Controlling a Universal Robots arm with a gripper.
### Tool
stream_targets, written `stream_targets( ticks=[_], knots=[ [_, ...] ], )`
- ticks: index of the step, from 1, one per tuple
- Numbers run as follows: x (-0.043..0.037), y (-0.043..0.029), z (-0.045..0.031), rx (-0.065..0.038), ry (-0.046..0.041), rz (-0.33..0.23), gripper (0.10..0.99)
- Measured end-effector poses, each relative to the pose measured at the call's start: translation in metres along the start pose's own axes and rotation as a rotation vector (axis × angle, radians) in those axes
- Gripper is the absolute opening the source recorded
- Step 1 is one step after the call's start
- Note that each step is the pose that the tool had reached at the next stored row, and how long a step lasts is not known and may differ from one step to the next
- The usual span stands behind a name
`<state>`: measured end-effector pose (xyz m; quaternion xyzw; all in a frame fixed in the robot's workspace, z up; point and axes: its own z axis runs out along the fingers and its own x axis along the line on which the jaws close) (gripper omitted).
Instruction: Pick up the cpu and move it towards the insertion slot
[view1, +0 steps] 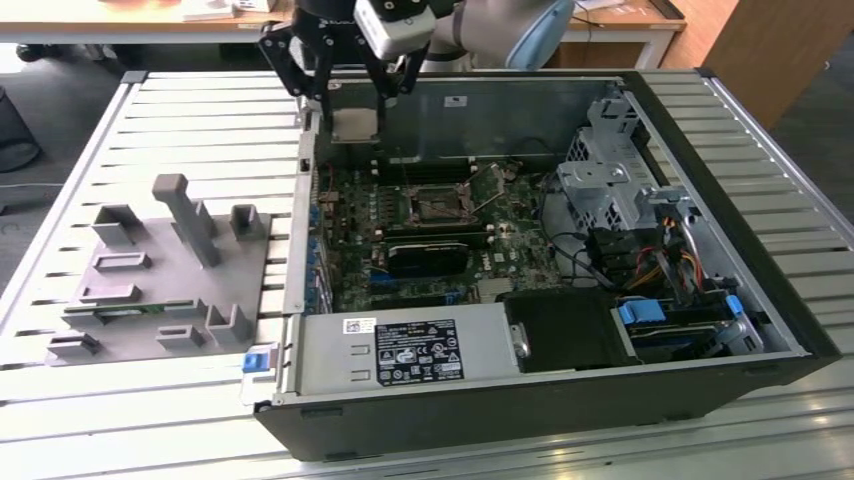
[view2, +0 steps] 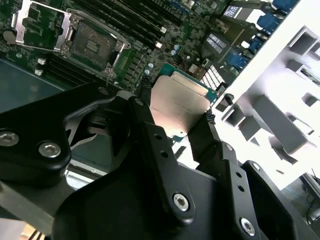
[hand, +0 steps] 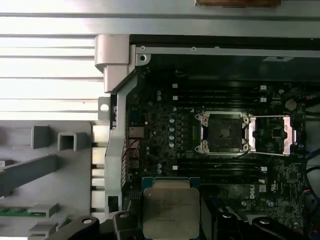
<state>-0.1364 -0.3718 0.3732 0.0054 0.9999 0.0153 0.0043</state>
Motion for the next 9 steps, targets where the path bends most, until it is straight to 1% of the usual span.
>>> stream_targets(
  ticks=[9],
  knots=[
    [-0.0185, 0.0116, 0.0016, 0.0, -0.0001, 0.002, 0.541]
  ],
)
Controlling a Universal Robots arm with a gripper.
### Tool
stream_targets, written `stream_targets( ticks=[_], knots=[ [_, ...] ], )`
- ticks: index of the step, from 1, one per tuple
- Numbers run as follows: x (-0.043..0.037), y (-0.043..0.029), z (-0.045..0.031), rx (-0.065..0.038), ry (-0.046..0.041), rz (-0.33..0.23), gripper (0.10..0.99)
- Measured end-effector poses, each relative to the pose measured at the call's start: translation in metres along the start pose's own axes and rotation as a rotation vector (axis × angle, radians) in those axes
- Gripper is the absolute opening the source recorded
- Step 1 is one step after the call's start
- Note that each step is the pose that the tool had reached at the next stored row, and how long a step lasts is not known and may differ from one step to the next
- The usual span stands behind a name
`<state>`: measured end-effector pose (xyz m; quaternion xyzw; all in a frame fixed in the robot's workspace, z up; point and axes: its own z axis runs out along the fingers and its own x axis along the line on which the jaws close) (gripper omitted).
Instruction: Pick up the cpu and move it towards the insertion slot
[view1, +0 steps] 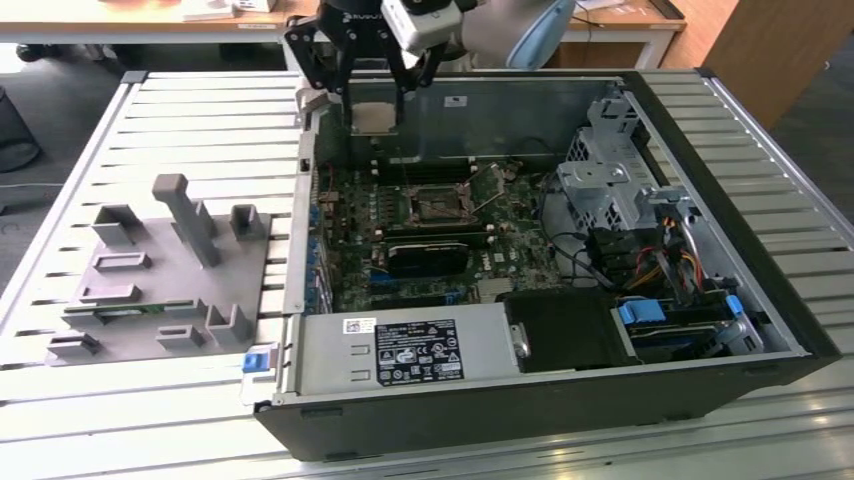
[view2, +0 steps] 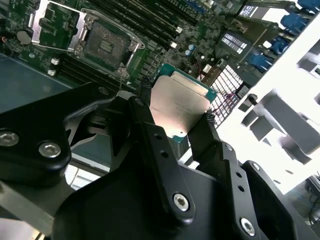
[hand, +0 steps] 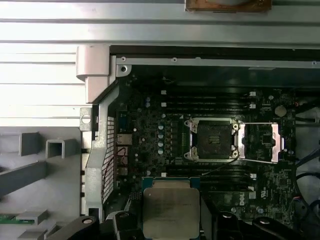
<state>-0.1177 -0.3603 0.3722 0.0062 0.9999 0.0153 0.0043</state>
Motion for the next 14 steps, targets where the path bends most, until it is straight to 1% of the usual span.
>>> stream_targets(
  ticks=[14],
  knots=[
    [-0.0257, 0.0207, 0.0021, 0.0, -0.0001, 0.002, 0.541]
  ],
)
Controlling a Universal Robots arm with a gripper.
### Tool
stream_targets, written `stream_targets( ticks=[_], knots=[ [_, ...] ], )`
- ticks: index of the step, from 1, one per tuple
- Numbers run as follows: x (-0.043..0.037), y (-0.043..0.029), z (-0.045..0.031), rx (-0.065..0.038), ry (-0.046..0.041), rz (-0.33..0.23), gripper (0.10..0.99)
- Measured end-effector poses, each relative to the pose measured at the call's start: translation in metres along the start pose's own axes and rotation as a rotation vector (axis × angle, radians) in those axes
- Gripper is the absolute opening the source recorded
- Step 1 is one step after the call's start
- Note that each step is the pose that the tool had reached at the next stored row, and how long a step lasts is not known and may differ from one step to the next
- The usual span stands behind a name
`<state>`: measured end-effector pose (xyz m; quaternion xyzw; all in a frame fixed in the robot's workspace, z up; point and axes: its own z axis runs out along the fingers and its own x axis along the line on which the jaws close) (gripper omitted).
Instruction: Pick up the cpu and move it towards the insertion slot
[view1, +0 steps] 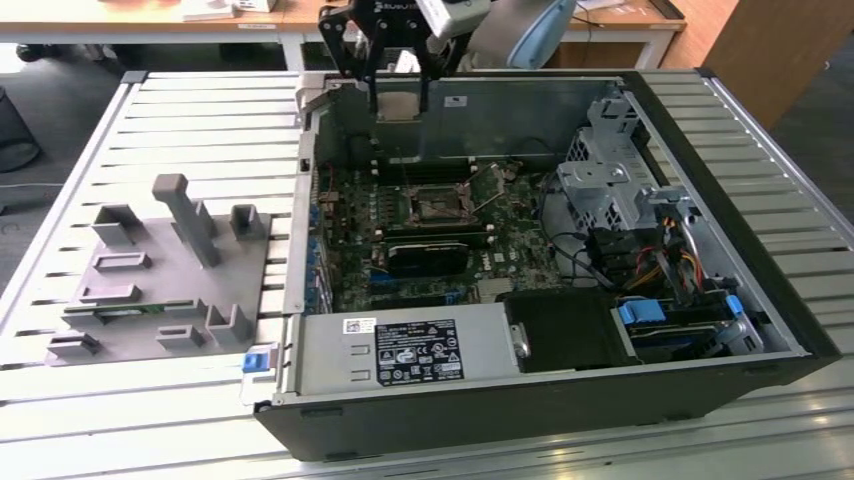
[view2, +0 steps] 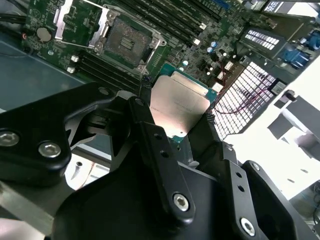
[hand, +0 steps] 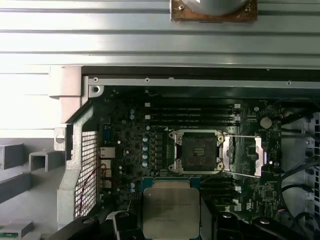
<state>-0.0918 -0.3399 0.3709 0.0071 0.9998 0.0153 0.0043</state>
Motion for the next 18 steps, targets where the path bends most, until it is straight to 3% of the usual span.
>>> stream_targets(
  ticks=[18],
  knots=[
    [-0.0356, 0.0231, 0.0028, 0.0, 0.0002, 0.0, 0.541]
  ],
)
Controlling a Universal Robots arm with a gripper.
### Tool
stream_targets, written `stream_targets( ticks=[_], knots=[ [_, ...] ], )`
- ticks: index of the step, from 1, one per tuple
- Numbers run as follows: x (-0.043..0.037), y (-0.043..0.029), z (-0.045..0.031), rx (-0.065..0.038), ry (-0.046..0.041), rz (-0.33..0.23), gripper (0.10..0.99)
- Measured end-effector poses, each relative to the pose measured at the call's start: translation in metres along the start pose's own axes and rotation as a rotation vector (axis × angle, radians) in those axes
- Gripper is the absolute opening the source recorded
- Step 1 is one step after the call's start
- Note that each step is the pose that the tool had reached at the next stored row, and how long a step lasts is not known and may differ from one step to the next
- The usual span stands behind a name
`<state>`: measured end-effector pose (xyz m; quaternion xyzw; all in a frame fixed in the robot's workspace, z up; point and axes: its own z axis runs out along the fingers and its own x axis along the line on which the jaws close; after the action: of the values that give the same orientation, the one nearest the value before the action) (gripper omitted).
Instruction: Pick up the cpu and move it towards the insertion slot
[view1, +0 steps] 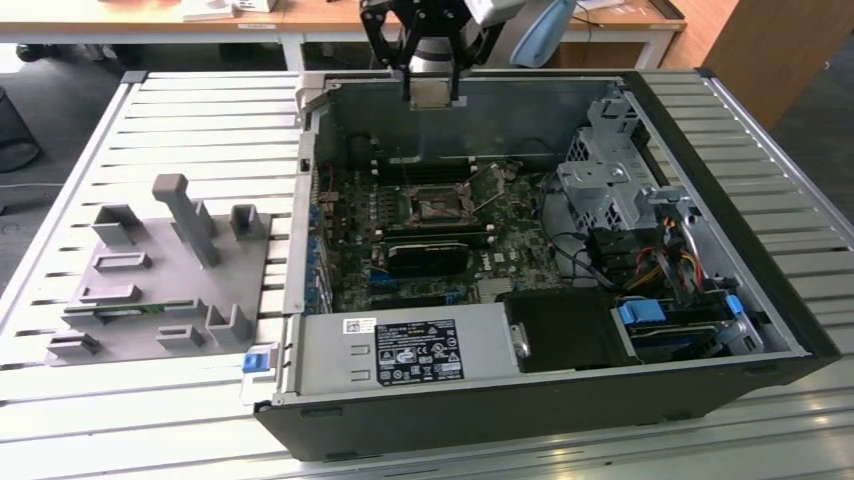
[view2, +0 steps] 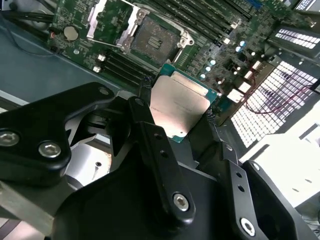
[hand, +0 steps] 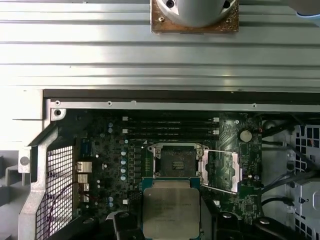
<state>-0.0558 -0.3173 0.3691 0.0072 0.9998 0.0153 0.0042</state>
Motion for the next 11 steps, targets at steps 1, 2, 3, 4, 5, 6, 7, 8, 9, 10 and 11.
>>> stream_targets(
  ticks=[1, 2, 3, 4, 5, 6, 7, 8, 9, 10, 11],
  knots=[
    [-0.0022, 0.0015, 0.0002, 0.0, 0.0, 0.0, 0.541],
    [-0.0046, 0.0029, 0.0004, 0.0, 0.0, 0.0, 0.541],
    [-0.0068, 0.0041, 0.0005, 0.0, 0.0, 0.0, 0.541],
    [-0.009, 0.005, 0.0006, 0.0, 0.0, 0.0, 0.541],
    [-0.0107, 0.0056, 0.0008, 0.0, 0.0, 0.0, 0.541],
    [-0.0121, 0.0059, 0.0009, 0.0, 0.0, 0.0, 0.541],
    [-0.0139, 0.0061, 0.001, 0.0, 0.0, 0.0, 0.541],
    [-0.0156, 0.0062, 0.001, 0.0, 0.0001, 0.0, 0.541],
    [-0.0174, 0.0063, 0.0011, 0.0, 0.0, 0.0, 0.541],
    [-0.0189, 0.0063, 0.0011, 0.0, 0.0001, 0.0, 0.541],
    [-0.0199, 0.0063, 0.0011, 0.0, 0.0, 0.0, 0.541]
  ],
)
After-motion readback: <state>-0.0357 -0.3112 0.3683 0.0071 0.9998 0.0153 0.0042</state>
